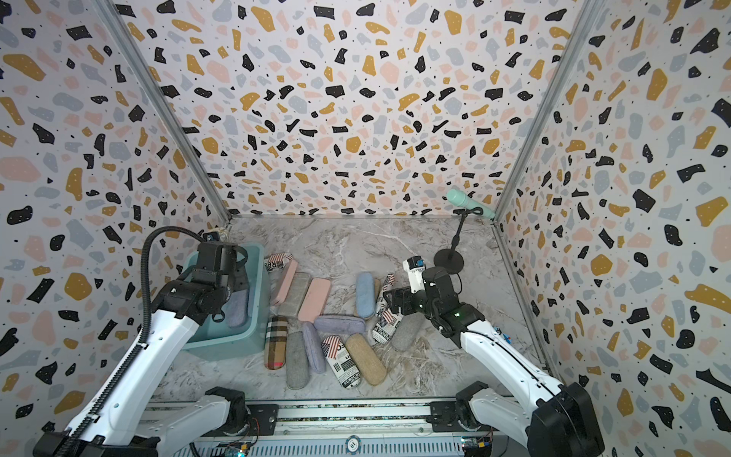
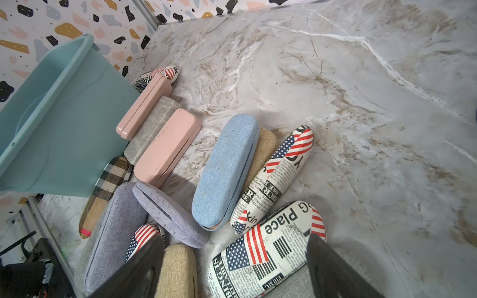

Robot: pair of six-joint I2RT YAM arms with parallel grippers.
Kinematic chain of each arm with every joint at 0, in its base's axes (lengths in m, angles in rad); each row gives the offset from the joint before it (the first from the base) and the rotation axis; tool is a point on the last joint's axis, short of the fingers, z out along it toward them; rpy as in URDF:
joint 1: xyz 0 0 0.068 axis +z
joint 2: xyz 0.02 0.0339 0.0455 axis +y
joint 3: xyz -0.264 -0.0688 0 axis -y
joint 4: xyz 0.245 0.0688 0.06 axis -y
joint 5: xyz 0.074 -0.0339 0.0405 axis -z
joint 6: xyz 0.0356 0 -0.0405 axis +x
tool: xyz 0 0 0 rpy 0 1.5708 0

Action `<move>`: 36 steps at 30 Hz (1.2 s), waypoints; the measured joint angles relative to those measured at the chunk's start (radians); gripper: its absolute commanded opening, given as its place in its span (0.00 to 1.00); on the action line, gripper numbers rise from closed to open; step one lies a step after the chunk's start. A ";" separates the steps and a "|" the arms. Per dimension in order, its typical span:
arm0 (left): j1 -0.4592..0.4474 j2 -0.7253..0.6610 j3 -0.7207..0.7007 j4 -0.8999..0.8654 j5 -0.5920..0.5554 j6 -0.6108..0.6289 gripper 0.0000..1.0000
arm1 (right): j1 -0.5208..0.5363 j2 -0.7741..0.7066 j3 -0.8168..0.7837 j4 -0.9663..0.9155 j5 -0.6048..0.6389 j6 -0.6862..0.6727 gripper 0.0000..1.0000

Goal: Put the glasses cases into the storage boxes
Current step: Pick up the glasses case at the center of the board, then place the glasses case in the storage box.

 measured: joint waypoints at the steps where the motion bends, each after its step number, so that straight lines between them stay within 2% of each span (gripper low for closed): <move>1: 0.013 0.008 -0.029 0.001 0.010 0.000 0.54 | 0.000 0.010 0.004 0.003 -0.005 -0.001 0.87; 5: 0.065 0.042 -0.109 0.010 0.076 0.011 0.54 | 0.000 0.022 0.005 0.008 -0.016 -0.003 0.87; 10: 0.122 0.089 -0.125 0.025 0.123 0.027 0.57 | 0.000 0.022 0.005 0.012 -0.021 -0.004 0.87; 22: 0.136 0.245 -0.124 0.107 0.162 0.034 0.58 | 0.000 0.022 0.005 0.030 -0.034 -0.004 0.87; 27: 0.140 0.320 -0.125 0.128 0.201 0.042 0.62 | 0.000 0.014 0.005 0.031 -0.036 -0.004 0.87; 36: 0.159 0.326 -0.125 0.158 0.223 0.060 0.74 | 0.000 0.010 0.005 0.031 -0.044 -0.004 0.87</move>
